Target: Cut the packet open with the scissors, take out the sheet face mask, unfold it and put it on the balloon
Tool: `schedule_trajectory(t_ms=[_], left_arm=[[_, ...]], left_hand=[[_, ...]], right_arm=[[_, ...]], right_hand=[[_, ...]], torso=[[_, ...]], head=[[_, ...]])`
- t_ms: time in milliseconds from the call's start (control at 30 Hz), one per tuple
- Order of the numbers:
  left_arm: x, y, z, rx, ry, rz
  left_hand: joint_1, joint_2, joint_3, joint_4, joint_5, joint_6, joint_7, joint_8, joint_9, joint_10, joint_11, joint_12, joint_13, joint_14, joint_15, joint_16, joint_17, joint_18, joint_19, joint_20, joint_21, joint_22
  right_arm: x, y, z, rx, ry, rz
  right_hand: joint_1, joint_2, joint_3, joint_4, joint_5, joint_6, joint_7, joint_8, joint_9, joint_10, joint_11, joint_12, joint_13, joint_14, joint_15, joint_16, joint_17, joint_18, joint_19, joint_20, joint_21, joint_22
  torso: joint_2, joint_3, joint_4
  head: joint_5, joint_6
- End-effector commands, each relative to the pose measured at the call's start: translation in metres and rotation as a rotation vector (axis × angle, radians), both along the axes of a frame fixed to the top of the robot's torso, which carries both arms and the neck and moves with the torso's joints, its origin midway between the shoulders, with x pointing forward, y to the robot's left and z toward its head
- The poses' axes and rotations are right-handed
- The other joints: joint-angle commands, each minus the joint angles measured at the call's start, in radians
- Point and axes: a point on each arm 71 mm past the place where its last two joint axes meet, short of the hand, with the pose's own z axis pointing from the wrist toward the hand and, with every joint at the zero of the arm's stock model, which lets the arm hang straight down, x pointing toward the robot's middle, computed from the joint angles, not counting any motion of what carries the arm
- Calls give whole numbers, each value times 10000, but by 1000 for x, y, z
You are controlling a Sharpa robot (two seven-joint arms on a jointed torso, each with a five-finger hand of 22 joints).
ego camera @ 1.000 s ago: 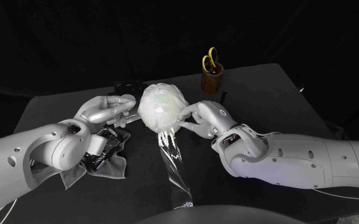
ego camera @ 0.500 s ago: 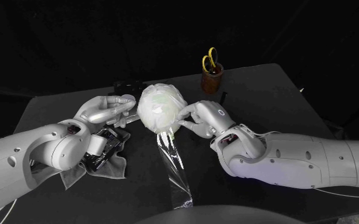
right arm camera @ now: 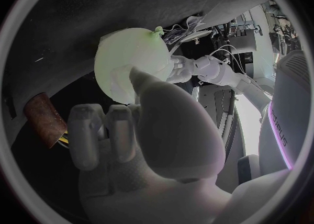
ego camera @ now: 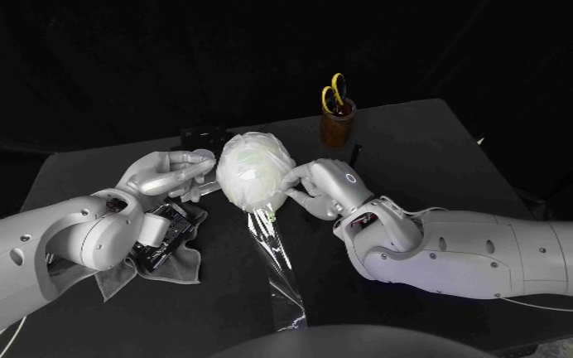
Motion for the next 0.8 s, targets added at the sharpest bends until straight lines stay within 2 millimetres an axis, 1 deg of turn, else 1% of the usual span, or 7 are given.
schedule_trajectory(t_ms=[33,167,200,367,500,633,800], left_arm=[[0,-2,1,-100,-67,-87],[0,-2,1,-101,-68,-89],[0,-2,1,-101,-69,-89],[0,-2,1,-99,-71,-85],[0,-2,1,-96,-71,-80],[0,-2,1,-94,-73,-78],[0,-2,1,-83,-69,-64]], left_hand=[[103,-35,-42,8,-19,1,-9,35,-14,53,9,-68,-12,48,14,64,14,192,85,3,27,-5],[103,-35,-42,8,-19,1,-9,35,-14,53,9,-68,-12,48,14,64,14,192,85,3,27,-5],[103,-35,-42,8,-19,1,-9,35,-14,53,9,-68,-12,48,14,64,14,192,85,3,27,-5],[136,-25,-50,15,-19,-2,-10,37,-16,62,7,-73,-26,56,10,66,19,189,105,0,31,4],[136,-25,-50,15,-19,-2,-10,37,-16,62,7,-73,-26,56,10,66,19,189,105,0,31,4],[136,-25,-50,15,-19,-2,-10,37,-16,62,7,-73,-26,56,10,66,19,189,105,0,31,4],[136,-25,-50,15,-19,-2,-10,37,-16,62,7,-73,-26,56,10,66,19,189,105,0,31,4]], right_arm=[[-3,2,3,227,-382,128],[-4,4,2,133,-206,234],[-5,4,1,65,-126,282],[-6,6,-4,-581,487,656],[-8,8,-12,-1560,1268,1148],[-10,9,-24,-3020,2277,1684],[-14,0,-31,-4238,3023,1960]], right_hand=[[-299,27,206,-59,-22,49,-23,106,179,1044,-20,65,2670,1026,7,35,2627,-48,848,7,25,2508],[-470,-8,389,-145,-20,6,-38,201,377,1044,-36,65,2670,1026,-4,35,2627,-58,870,0,66,2522],[-615,-56,550,-242,-22,-47,-44,282,561,1044,-52,65,2670,1026,-11,35,2627,-60,872,-5,72,2523],[-970,-138,933,-481,-20,-182,-60,457,1002,1044,-67,65,2670,1026,-14,35,2627,-57,864,-7,61,2519],[-1113,-183,1024,-565,-24,-212,-70,520,1158,1044,-66,65,2670,1026,-15,35,2627,-61,873,-4,77,2524],[-1227,-204,1058,-608,-25,-242,-74,550,1255,1044,-67,65,2670,1026,-11,35,2627,-45,834,4,12,2502],[-1268,-205,1094,-649,-24,-256,-78,566,1309,1044,-70,65,2670,1026,-10,35,2627,-61,871,9,76,2524]], torso=[[-3,-2,3],[0,-3,4],[-2,-5,4],[-5,-4,5],[-12,-5,-3],[-14,-6,-9],[-26,-5,-10]], head=[[-13,-20],[-15,-24],[-23,-24],[-13,-38],[-9,-68],[1,-94],[26,-97]])
